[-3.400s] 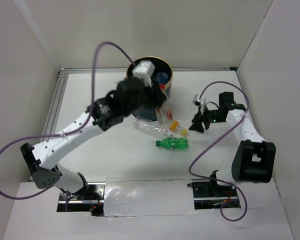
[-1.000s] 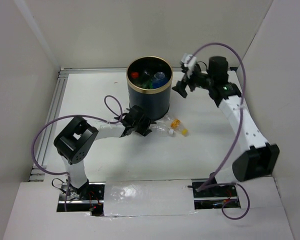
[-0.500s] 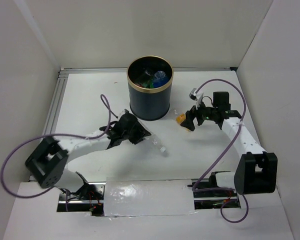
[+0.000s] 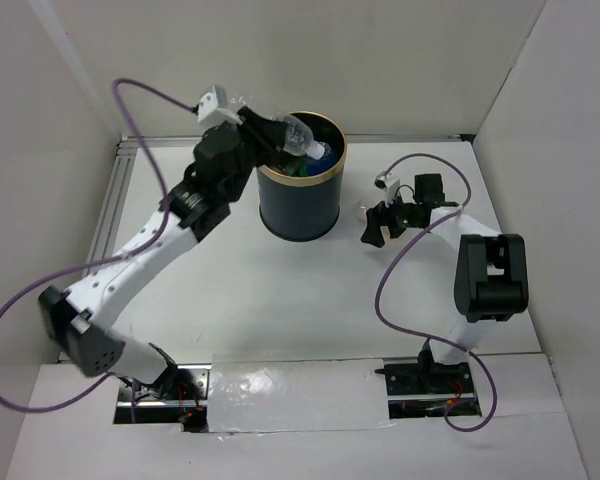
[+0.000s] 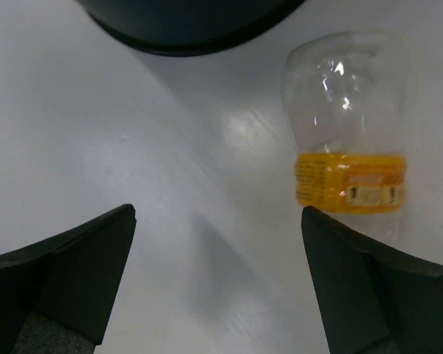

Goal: Put the plastic bottles in the bin

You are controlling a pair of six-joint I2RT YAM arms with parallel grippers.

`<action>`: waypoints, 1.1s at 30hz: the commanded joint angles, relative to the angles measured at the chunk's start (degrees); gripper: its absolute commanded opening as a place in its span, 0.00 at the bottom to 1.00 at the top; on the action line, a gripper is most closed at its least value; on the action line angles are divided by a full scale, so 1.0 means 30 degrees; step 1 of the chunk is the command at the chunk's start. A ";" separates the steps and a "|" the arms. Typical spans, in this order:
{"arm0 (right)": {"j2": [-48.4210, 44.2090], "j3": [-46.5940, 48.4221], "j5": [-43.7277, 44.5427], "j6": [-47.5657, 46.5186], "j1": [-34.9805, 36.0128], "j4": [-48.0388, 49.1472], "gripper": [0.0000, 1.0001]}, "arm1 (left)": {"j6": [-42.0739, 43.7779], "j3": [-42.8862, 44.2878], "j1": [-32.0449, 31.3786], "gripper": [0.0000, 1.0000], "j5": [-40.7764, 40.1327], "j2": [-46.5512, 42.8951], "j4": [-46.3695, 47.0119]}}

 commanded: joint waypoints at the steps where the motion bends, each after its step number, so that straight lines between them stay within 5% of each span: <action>1: 0.0908 0.1244 0.1763 -0.0130 0.0083 0.1613 1.00 | 0.1567 0.2789 0.0479 0.15 -0.2599 0.3807 -0.1039; 7: 0.3047 0.2213 0.2966 -0.0130 0.0259 0.2025 1.00 | 0.2768 0.7748 0.1211 0.59 -0.2223 0.8792 -0.4647; 11: 0.3285 0.3146 0.3064 -0.0859 0.0203 0.1882 1.00 | 0.3207 0.7486 0.1387 0.68 -0.2018 0.8359 -0.4649; 17: 0.1936 0.5695 -0.4103 -0.8934 -0.1056 -0.8123 0.99 | 0.5168 0.6404 0.1211 1.00 -0.1811 0.6603 -0.4413; 20: 0.1059 0.7366 -0.5028 -1.2653 -0.1672 -1.2704 0.99 | 0.5901 0.5146 0.0830 1.00 -0.1461 0.4963 -0.4240; 25: 0.0120 0.6932 -0.2284 -1.1936 -0.1674 -0.8675 1.00 | 0.7454 0.2865 -0.0454 1.00 -0.1078 0.2414 -0.4033; 27: 0.1781 0.8210 -0.1604 -1.2928 -0.1674 -0.9623 1.00 | 0.8447 0.2013 -0.0867 1.00 -0.0553 0.1130 -0.4033; 30: 0.5998 1.3568 -0.1864 -1.5477 -0.1325 -1.6070 1.00 | 0.8805 -0.0271 -0.1600 1.00 0.0092 -0.0397 -0.4502; 33: 0.7270 1.6010 -0.1249 -1.4163 -0.1030 -1.5792 1.00 | 0.8310 -0.2937 -0.2127 1.00 -0.0636 -0.2828 -0.5174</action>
